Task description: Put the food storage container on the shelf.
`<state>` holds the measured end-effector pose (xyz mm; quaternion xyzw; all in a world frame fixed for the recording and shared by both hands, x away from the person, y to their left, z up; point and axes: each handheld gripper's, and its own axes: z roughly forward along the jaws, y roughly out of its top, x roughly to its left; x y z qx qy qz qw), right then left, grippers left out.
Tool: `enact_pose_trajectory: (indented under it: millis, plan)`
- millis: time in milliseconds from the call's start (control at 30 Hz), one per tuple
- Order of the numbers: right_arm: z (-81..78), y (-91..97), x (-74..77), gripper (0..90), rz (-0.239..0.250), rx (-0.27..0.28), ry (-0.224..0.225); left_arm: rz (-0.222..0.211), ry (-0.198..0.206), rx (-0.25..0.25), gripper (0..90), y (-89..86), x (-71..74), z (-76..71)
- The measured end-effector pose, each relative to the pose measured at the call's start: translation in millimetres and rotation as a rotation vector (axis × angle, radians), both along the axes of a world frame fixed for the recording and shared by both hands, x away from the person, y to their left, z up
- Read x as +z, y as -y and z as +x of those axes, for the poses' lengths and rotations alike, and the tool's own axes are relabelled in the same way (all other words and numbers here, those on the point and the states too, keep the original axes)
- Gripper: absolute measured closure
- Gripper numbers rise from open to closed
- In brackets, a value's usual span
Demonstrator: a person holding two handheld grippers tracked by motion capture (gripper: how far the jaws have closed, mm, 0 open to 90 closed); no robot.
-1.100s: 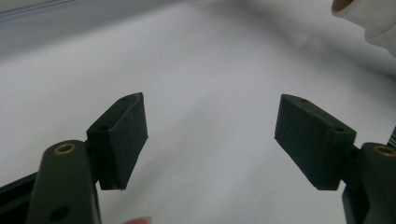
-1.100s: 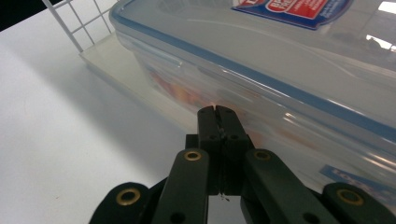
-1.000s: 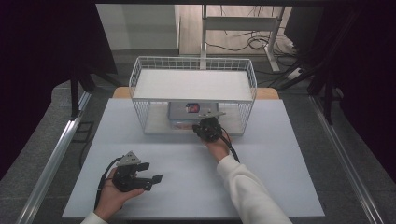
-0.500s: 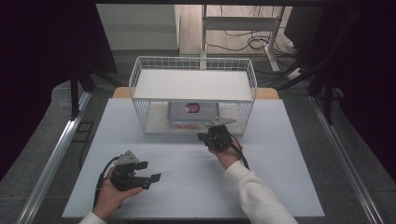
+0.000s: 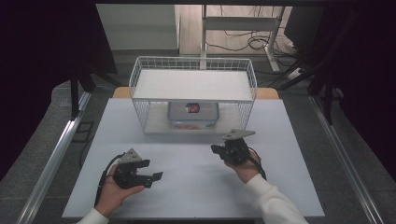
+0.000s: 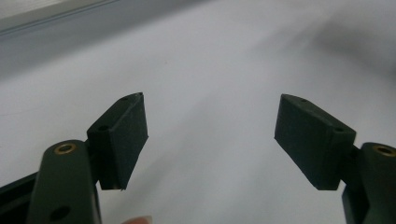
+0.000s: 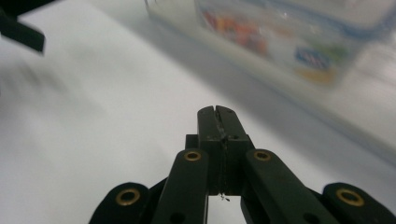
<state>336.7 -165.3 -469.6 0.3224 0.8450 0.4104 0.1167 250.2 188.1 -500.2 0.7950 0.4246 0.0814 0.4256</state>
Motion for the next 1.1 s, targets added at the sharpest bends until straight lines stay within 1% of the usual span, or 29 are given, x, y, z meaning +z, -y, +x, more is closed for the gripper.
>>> enact_pose_trajectory:
  millis: [67, 167, 200, 233, 267, 367, 467, 500, 533, 567, 600, 633, 667, 700, 733, 800, 867, 1100]
  plan:
    - [-8.4, 13.8, -3.5, 88.8, -0.018, -0.012, -0.006, 0.001, 0.004, 0.001, 25.5, -0.4, 0.5, -0.7]
    - [-23.9, 36.5, -10.1, 88.8, -0.029, -0.037, -0.040, 0.006, 0.002, 0.005, 25.5, 0.4, 0.1, -0.6]
    - [-29.7, 43.3, -12.2, 88.8, -0.042, -0.042, -0.046, 0.010, 0.003, 0.006, 25.5, 1.0, -0.2, -0.6]
    - [-40.7, 55.2, -15.4, 88.8, -0.066, -0.054, -0.047, 0.014, 0.002, 0.005, 25.5, 1.7, -0.4, -0.7]
    - [-40.7, 55.2, -15.4, 88.8, -0.066, -0.054, -0.047, 0.019, 0.001, 0.005, 25.5, 2.5, -0.6, -0.9]
    - [-54.1, 71.8, -16.3, 88.8, -0.053, -0.079, -0.070, 0.027, 0.002, 0.007, 25.4, 4.5, -1.3, -1.2]
    - [-62.9, 83.9, -16.1, 88.2, -0.052, -0.095, -0.070, 0.032, 0.003, 0.011, 25.4, 5.3, -1.7, -1.4]
    - [-64.1, 86.9, -16.2, 86.1, -0.052, -0.096, -0.067, 0.031, 0.003, 0.014, 25.4, 5.5, -1.9, -1.4]
    - [-64.4, 89.0, -16.3, 82.2, -0.050, -0.097, -0.065, 0.034, 0.003, 0.014, 25.4, 5.3, -1.9, -1.2]
    - [-64.2, 90.0, -16.3, 76.4, -0.051, -0.098, -0.058, 0.035, 0.004, 0.015, 25.4, 5.4, -2.0, -1.1]
    - [-63.3, 89.8, -16.5, 69.2, -0.044, -0.097, -0.050, 0.037, 0.004, 0.015, 25.3, 5.4, -2.1, -1.1]
    - [-62.6, 89.0, -16.0, 59.6, -0.044, -0.098, -0.044, 0.041, 0.007, 0.013, 25.3, 5.2, -2.1, -1.0]
    - [-61.7, 87.6, -15.7, 48.3, -0.043, -0.108, -0.024, 0.044, 0.008, 0.013, 25.2, 5.1, -2.2, -1.0]
    - [-61.4, 86.2, -15.0, 40.7, -0.045, -0.126, -0.012, 0.045, 0.008, 0.015, 25.2, 4.9, -2.2, -1.0]
    - [-60.9, 85.4, -14.6, 36.3, -0.041, -0.132, -0.004, 0.046, 0.008, 0.015, 25.2, 4.7, -2.3, -1.0]
    - [-60.9, 85.1, -13.9, 30.6, -0.036, -0.140, 0.002, 0.048, 0.010, 0.016, 24.8, 4.3, -2.5, -1.0]
    - [-60.7, 86.2, -13.8, 28.0, -0.035, -0.140, 0.004, 0.049, 0.009, 0.018, 24.7, 3.9, -2.5, -1.4]
    - [-59.6, 90.5, -11.5, 26.0, -0.027, -0.139, -0.004, 0.055, 0.013, 0.019, 24.2, 3.4, -2.6, -1.4]
